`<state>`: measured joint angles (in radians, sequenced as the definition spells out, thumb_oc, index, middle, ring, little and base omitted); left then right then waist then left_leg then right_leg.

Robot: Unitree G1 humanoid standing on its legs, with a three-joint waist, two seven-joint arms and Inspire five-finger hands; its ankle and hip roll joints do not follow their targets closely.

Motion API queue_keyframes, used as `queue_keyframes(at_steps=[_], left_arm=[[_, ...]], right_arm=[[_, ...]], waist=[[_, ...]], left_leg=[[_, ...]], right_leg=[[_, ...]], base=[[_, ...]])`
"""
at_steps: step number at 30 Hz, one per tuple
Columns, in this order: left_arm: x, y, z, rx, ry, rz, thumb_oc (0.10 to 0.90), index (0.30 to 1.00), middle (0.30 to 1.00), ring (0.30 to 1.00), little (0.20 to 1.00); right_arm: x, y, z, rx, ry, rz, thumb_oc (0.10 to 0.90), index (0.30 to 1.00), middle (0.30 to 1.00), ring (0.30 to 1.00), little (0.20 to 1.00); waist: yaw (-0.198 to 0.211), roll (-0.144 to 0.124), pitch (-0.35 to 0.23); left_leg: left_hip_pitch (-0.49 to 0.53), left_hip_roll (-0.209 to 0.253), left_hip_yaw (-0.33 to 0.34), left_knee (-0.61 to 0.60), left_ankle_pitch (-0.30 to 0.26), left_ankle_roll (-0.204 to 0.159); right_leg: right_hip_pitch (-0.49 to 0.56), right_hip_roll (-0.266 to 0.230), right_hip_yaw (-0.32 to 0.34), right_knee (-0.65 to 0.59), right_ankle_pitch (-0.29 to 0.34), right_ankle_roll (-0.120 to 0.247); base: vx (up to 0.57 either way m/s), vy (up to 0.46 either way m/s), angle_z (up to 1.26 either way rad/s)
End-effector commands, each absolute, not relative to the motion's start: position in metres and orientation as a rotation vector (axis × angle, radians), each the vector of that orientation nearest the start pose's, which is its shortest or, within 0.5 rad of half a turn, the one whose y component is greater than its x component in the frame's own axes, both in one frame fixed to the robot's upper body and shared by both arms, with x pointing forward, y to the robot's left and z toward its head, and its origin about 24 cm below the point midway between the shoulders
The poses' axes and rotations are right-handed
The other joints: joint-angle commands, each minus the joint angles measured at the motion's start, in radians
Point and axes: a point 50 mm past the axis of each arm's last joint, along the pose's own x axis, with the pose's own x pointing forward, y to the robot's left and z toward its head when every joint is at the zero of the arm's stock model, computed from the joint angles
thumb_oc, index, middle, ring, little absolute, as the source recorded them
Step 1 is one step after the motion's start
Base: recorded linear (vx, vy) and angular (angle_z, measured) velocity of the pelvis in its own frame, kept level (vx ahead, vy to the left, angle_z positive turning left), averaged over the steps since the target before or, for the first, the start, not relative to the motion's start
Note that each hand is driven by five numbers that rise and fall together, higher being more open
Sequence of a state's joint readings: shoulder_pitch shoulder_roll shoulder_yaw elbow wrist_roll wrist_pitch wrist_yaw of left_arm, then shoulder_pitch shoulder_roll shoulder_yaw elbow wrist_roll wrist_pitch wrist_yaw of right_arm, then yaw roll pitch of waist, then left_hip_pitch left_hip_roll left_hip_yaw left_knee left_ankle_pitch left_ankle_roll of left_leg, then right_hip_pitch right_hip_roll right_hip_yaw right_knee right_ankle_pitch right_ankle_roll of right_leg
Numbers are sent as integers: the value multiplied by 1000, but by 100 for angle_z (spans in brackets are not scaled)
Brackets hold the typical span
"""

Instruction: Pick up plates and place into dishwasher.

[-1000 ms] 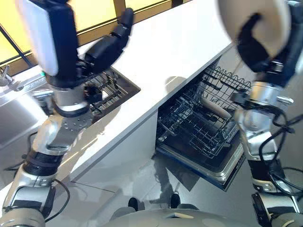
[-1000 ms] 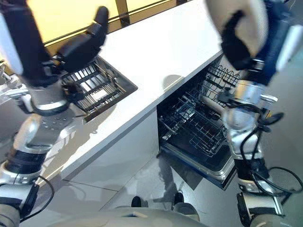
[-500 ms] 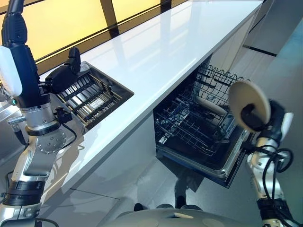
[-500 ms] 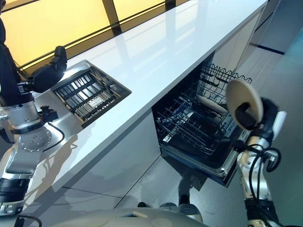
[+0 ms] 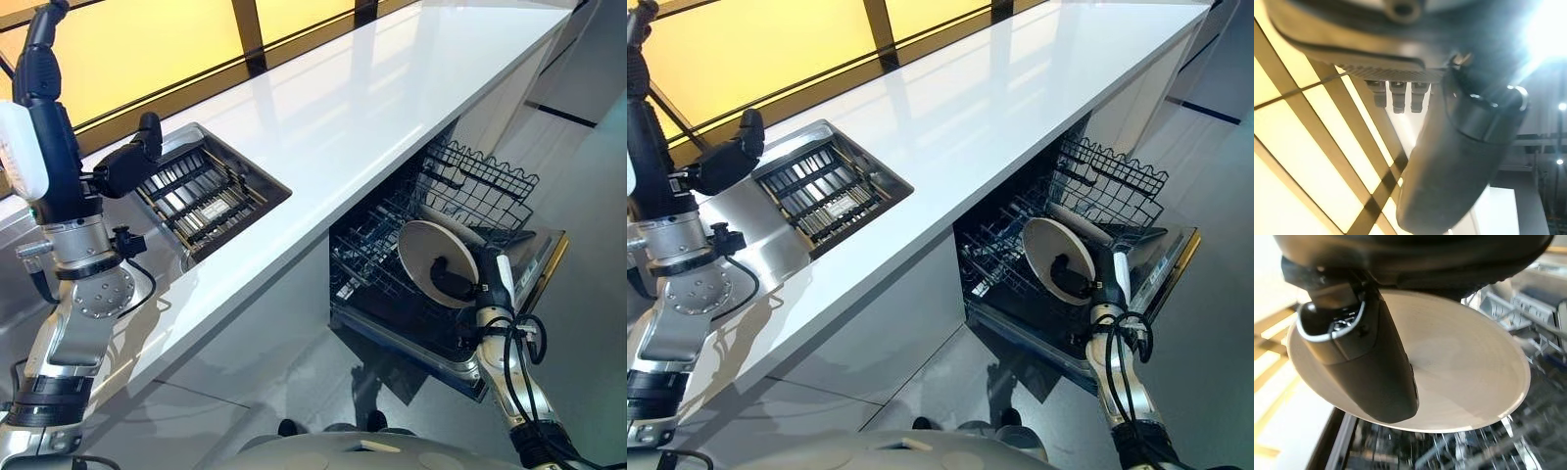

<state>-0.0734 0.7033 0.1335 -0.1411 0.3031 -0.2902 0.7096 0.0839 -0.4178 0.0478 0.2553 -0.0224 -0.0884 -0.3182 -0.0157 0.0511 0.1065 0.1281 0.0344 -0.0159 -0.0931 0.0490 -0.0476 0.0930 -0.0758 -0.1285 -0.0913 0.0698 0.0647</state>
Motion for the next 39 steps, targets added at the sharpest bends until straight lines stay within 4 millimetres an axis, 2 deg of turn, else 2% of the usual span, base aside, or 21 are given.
queue_keyframes(at_steps=[1, 9, 12, 13, 15, 16, 17, 19, 21, 22, 23, 28, 31, 39], left_arm=[[233, 285, 223, 779, -943, 699, 800, 900, 900, 900, 900], [243, 277, 221, 762, -929, 643, 800, 900, 900, 900, 900], [246, 272, 221, 755, -925, 615, 800, 900, 900, 900, 900], [247, 270, 222, 756, -923, 605, 800, 900, 900, 900, 900], [249, 269, 220, 749, -918, 588, 800, 900, 900, 900, 900], [249, 269, 220, 749, -916, 583, 800, 900, 900, 900, 900], [249, 268, 220, 746, -913, 579, 800, 900, 900, 900, 900], [250, 267, 219, 744, -908, 568, 800, 900, 900, 900, 900], [249, 265, 213, 744, -900, 558, 800, 900, 900, 900, 900], [250, 265, 212, 744, -897, 557, 800, 900, 900, 900, 900], [250, 264, 208, 742, -889, 553, 800, 900, 900, 900, 900], [250, 264, 202, 737, -868, 559, 800, 900, 900, 900, 900], [248, 264, 198, 734, -856, 564, 800, 900, 900, 900, 900], [240, 269, 193, 743, -838, 577, 800, 900, 900, 900, 900]], right_arm=[[255, -255, 41, -585, -2, -274, 100, 300, 300, 300, 200], [273, -248, 41, -691, 11, -289, 100, 300, 300, 300, 200], [281, -243, 48, -706, -14, -284, 100, 300, 300, 300, 200], [285, -239, 53, -712, -41, -282, 303, 474, 474, 474, 403], [290, -232, 60, -713, -89, -271, 361, 524, 524, 524, 461], [292, -229, 64, -699, -116, -267, 668, 787, 787, 787, 768], [292, -227, 68, -681, -145, -263, 800, 900, 900, 900, 900], [295, -218, 86, -602, -255, -263, 800, 900, 900, 900, 900], [290, -209, 111, -475, -444, -288, 800, 900, 900, 900, 900], [289, -207, 117, -448, -480, -294, 800, 900, 900, 900, 900], [283, -204, 136, -364, -617, -315, 800, 900, 900, 900, 900], [264, -205, 172, -229, -893, -410, 800, 900, 900, 900, 900], [253, -212, 181, -195, -974, -473, 800, 900, 900, 900, 900], [228, -240, 184, -138, -1034, -648, 800, 900, 900, 900, 900]], waist=[[-3, -7, -26], [30, -5, -21], [44, -4, -19], [48, -4, -19], [55, -4, -18], [57, -4, -18], [58, -4, -18], [60, -3, -17], [59, -1, -15], [59, 0, -15], [57, 3, -13], [45, 11, -13], [36, 11, -14], [14, 5, -13]], left_leg=[[7, -83, 44, 8, -107, 62], [8, -83, 32, 10, -107, 58], [8, -83, 26, 11, -106, 58], [8, -83, 25, 12, -106, 57], [8, -83, 20, 13, -105, 57], [8, -84, 19, 13, -105, 57], [8, -84, 18, 13, -105, 57], [8, -84, 16, 13, -104, 57], [6, -84, 16, 13, -103, 58], [6, -85, 16, 13, -103, 58], [7, -85, 18, 14, -104, 60], [12, -89, 26, 14, -108, 65], [15, -91, 32, 14, -112, 67], [21, -91, 51, 13, -117, 72]], right_leg=[[0, 62, -48, 126, -180, -1], [11, 58, -66, 120, -180, -2], [17, 58, -72, 118, -180, -4], [18, 57, -75, 117, -180, -5], [20, 57, -79, 118, -182, -7], [22, 57, -80, 117, -181, -7], [23, 56, -81, 116, -181, -7], [24, 56, -83, 114, -180, -7], [23, 55, -83, 114, -179, -8], [23, 55, -83, 114, -179, -8], [23, 55, -81, 115, -180, -8], [23, 55, -74, 114, -181, -7], [23, 56, -67, 112, -182, -6], [20, 61, -49, 114, -181, -3]], base=[[-11, -16, 6], [5, -9, 7], [19, -7, 5], [24, -11, 16], [18, -11, 17], [16, -6, 11], [16, 1, 7], [15, 5, 4], [14, 11, 5], [21, 26, 8], [20, 29, 5], [12, 21, 1], [0, 0, 0], [9, -8, -3]])
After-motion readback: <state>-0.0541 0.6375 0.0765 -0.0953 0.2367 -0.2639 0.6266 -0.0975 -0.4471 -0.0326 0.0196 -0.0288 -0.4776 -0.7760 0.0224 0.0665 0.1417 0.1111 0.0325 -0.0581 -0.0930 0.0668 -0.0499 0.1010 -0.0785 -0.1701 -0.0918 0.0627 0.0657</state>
